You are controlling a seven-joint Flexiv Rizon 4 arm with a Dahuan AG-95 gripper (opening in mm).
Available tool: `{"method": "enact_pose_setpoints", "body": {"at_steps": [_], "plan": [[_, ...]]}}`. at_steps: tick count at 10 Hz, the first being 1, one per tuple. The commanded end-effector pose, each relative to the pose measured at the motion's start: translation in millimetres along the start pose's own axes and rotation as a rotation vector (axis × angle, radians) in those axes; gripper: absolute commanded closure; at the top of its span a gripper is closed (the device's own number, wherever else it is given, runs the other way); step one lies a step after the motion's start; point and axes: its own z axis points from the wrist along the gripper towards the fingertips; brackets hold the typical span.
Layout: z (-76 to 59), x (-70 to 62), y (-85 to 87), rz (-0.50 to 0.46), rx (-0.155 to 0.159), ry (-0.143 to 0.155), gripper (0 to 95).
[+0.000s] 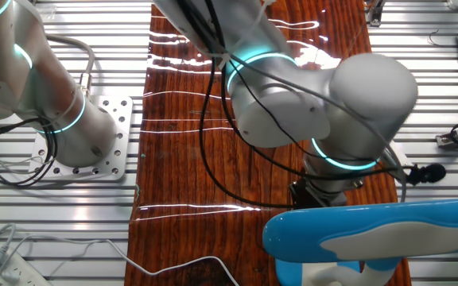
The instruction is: Turn on the desk lamp by pressing the button
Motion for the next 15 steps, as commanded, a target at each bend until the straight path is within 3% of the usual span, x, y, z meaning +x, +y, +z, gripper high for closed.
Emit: {"method": "enact_pose_setpoints", "body": {"at_steps": [1,11,15], "plan": [[36.9,1.2,0.0,0.004,0.0,0.013,95.0],[29.8,3.0,-1.6,-0.018,0.019,0.025,95.0],[29.2,3.2,-1.7,-0.054,0.085,0.033,95.0]]}}
